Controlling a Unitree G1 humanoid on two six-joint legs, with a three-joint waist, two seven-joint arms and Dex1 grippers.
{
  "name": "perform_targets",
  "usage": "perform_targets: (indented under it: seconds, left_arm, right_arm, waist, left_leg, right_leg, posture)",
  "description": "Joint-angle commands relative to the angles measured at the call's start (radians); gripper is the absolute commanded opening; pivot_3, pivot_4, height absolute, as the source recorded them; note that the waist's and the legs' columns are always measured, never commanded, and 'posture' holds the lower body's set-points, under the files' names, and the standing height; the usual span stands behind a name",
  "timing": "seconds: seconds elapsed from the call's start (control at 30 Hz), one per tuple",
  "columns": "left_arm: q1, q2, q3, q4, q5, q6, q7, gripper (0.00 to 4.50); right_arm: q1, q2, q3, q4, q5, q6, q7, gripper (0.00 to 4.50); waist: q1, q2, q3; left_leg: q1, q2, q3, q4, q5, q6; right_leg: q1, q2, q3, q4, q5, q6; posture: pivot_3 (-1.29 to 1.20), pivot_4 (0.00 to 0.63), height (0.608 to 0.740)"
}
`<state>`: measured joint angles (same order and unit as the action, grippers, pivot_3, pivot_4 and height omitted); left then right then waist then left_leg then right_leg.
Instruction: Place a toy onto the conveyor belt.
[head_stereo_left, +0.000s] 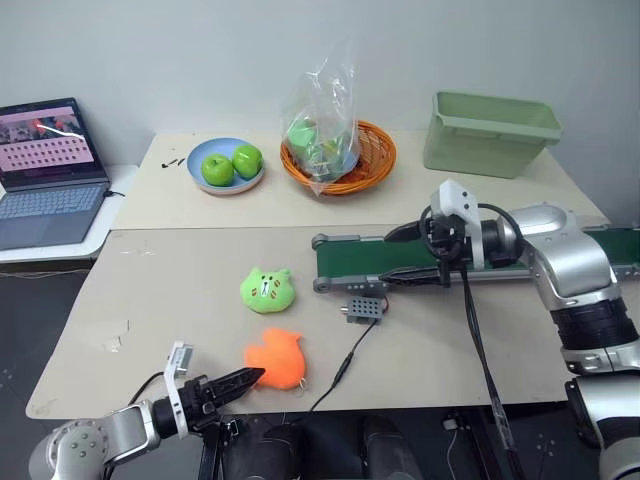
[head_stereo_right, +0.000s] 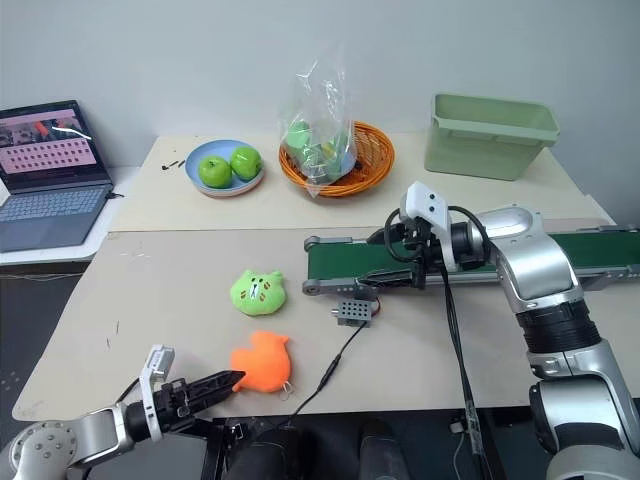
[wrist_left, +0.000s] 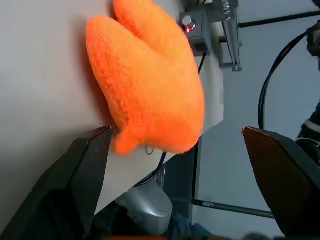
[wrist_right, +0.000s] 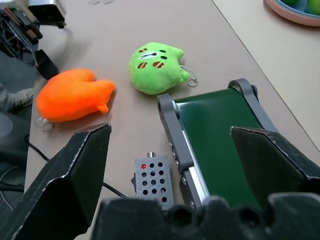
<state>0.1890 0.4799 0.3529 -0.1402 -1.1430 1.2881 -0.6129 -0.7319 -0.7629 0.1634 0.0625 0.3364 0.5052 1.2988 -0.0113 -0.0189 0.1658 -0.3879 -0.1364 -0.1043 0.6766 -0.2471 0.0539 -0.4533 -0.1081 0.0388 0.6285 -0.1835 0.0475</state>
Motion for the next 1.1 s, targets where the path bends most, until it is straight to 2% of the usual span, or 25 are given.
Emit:
perform_targets:
  seconds: [0.03,0.5,0.53,0.6,0.63,0.87,0.9,1.1]
  left_arm:
    - [-0.030,-0.009,-0.028,0.015,0.010,-0.004,0.010,4.44]
    - [-0.114,-0.060,-0.037,0.090,0.054,-0.045,0.034,4.44]
    - [-0.114,-0.065,-0.032,0.092,0.054,-0.045,0.040,3.93]
    - [-0.112,-0.068,-0.029,0.090,0.053,-0.049,0.041,3.48]
    - [-0.110,-0.069,-0.027,0.089,0.051,-0.051,0.043,3.00]
    - [-0.107,-0.069,-0.003,0.085,0.034,-0.061,0.046,0.61]
    - [-0.107,-0.069,0.000,0.081,0.029,-0.061,0.045,0.12]
    - [-0.092,-0.055,0.019,0.012,-0.013,-0.050,0.022,0.03]
  right_arm:
    - [0.002,-0.023,-0.048,-0.043,0.013,0.006,-0.014,4.50]
    - [0.018,-0.035,-0.059,-0.065,0.011,0.016,-0.036,4.50]
    - [0.018,-0.035,-0.059,-0.065,0.011,0.015,-0.038,4.50]
    - [0.019,-0.036,-0.058,-0.066,0.010,0.014,-0.039,4.50]
    - [0.018,-0.036,-0.057,-0.066,0.009,0.013,-0.040,4.50]
    - [0.016,-0.032,-0.053,-0.061,0.005,0.006,-0.042,4.50]
    - [0.015,-0.031,-0.052,-0.059,0.004,0.005,-0.043,4.50]
    - [0.012,-0.027,-0.047,-0.053,0.001,0.000,-0.043,4.50]
  waist:
    - [0.001,0.000,0.000]
    - [0.004,0.000,0.000]
    - [0.004,0.000,0.000]
    - [0.003,0.000,0.000]
    - [0.002,0.000,0.000]
    - [0.000,0.000,0.000]
    - [0.000,0.000,0.000]
    - [0.000,0.000,0.000]
  left_leg:
    - [0.000,0.000,0.000,0.000,0.000,0.000]
    - [0.000,0.000,0.000,0.000,0.000,0.000]
    - [0.000,0.000,0.000,0.000,0.000,0.000]
    - [0.000,0.000,0.000,0.000,0.000,0.000]
    - [0.000,0.000,0.000,0.000,0.000,0.000]
    - [0.000,0.000,0.000,0.000,0.000,0.000]
    - [0.000,0.000,0.000,0.000,0.000,0.000]
    - [0.000,0.000,0.000,0.000,0.000,0.000]
  right_leg:
    - [0.000,0.000,0.000,0.000,0.000,0.000]
    - [0.000,0.000,0.000,0.000,0.000,0.000]
    - [0.000,0.000,0.000,0.000,0.000,0.000]
    - [0.000,0.000,0.000,0.000,0.000,0.000]
    - [0.000,0.000,0.000,0.000,0.000,0.000]
    - [0.000,0.000,0.000,0.000,0.000,0.000]
    - [0.000,0.000,0.000,0.000,0.000,0.000]
    - [0.000,0.000,0.000,0.000,0.000,0.000]
  posture:
    - [0.00,0.150,0.732]
    - [0.00,0.150,0.732]
    - [0.00,0.150,0.732]
    - [0.00,0.150,0.732]
    - [0.00,0.150,0.732]
    - [0.00,0.150,0.732]
    - [0.00,0.150,0.732]
    - [0.00,0.150,0.732]
